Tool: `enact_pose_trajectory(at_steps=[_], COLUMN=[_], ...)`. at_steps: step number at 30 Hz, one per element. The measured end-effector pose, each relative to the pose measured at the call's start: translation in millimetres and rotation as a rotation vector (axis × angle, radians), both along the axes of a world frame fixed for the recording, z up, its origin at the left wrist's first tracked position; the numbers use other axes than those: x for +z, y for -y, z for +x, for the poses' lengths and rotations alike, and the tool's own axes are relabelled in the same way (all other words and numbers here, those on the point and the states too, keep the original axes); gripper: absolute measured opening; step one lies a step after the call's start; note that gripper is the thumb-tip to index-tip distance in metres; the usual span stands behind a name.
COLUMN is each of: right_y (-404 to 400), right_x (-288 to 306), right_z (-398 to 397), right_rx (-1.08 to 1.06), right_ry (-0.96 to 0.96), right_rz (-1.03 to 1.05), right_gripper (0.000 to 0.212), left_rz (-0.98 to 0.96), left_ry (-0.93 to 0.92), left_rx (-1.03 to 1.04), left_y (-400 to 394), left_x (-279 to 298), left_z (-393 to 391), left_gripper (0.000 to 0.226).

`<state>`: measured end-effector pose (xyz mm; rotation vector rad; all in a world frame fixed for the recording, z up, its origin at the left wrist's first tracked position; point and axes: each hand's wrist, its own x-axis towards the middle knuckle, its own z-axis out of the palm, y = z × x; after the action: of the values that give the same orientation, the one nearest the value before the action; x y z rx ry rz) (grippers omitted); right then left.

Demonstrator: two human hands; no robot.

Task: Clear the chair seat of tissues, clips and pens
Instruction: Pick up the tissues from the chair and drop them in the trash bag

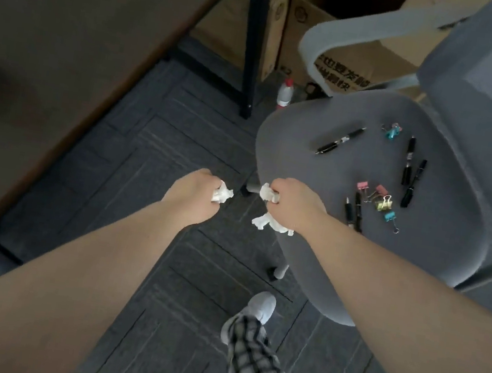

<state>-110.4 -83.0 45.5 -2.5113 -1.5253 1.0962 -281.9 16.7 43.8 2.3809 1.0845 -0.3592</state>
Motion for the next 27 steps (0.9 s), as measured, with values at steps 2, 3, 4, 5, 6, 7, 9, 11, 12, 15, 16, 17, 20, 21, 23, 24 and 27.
enact_pose_trajectory(at_steps=[2,3,4,5,6,7,9,11,12,15,16,17,20,21,23,24,27], right_y=[-8.6,-11.1,-12.3,-11.9,-10.3,-7.7,0.7,11.6,17.6,35.8,42.5,49.0,65.2,68.8,74.3,75.9,73.4], right_x=[5.2,8.0,10.8,13.2,15.5,17.9,23.5,28.8,30.9,36.6,37.8,37.9,37.7,37.8,37.1,35.4,20.6], right_z=[-38.8,-60.2,-83.6,-108.6,-133.0,-158.0,-211.4,-266.5,-294.5,-379.0,-405.9,-431.1,-502.0,-523.1,-562.1,-580.0,-629.9], right_rx=[0.086,0.126,0.170,0.221,0.274,0.330,0.441,0.524,0.557,0.679,0.724,0.770,0.894,0.927,0.976,0.998,1.047], right_ry=[0.006,0.002,-0.004,-0.007,-0.008,-0.001,0.024,0.015,0.006,-0.016,-0.024,-0.033,-0.058,-0.067,-0.084,-0.084,-0.071], right_rz=[-0.011,-0.014,-0.012,-0.009,-0.009,-0.016,-0.036,-0.043,-0.041,-0.006,0.002,0.001,-0.010,-0.007,0.004,0.007,-0.020], right_gripper=[0.009,0.011,0.010,0.007,0.006,0.004,0.004,0.005,0.004,0.005,0.005,0.003,0.012,0.016,0.017,0.015,0.016], left_rz=[0.003,-0.002,-0.011,-0.022,-0.030,-0.038,-0.068,-0.109,-0.119,-0.114,-0.113,-0.111,-0.105,-0.110,-0.118,-0.121,-0.135], left_ry=[0.007,0.010,0.010,0.012,0.014,0.016,0.007,-0.025,-0.042,-0.103,-0.124,-0.133,-0.150,-0.152,-0.150,-0.143,-0.133], left_rx=[0.068,0.102,0.140,0.177,0.211,0.244,0.310,0.367,0.395,0.492,0.527,0.571,0.694,0.739,0.830,0.877,1.000], left_y=[9.1,15.4,23.0,32.0,41.9,53.6,82.2,112.9,126.8,163.4,174.8,185.9,216.2,225.2,240.3,246.4,255.9], left_x=[3.5,4.8,5.5,6.8,8.3,10.4,15.4,18.9,19.1,22.1,22.8,23.5,23.1,22.8,20.0,17.0,5.7], left_z=[-44.7,-67.6,-92.3,-118.5,-143.8,-169.9,-224.2,-279.9,-308.0,-390.7,-416.9,-441.1,-506.7,-525.5,-560.1,-576.0,-618.3], left_gripper=[0.012,0.010,0.007,0.004,0.004,0.006,0.008,0.012,0.013,0.008,0.013,0.016,0.018,0.019,0.018,0.015,0.008])
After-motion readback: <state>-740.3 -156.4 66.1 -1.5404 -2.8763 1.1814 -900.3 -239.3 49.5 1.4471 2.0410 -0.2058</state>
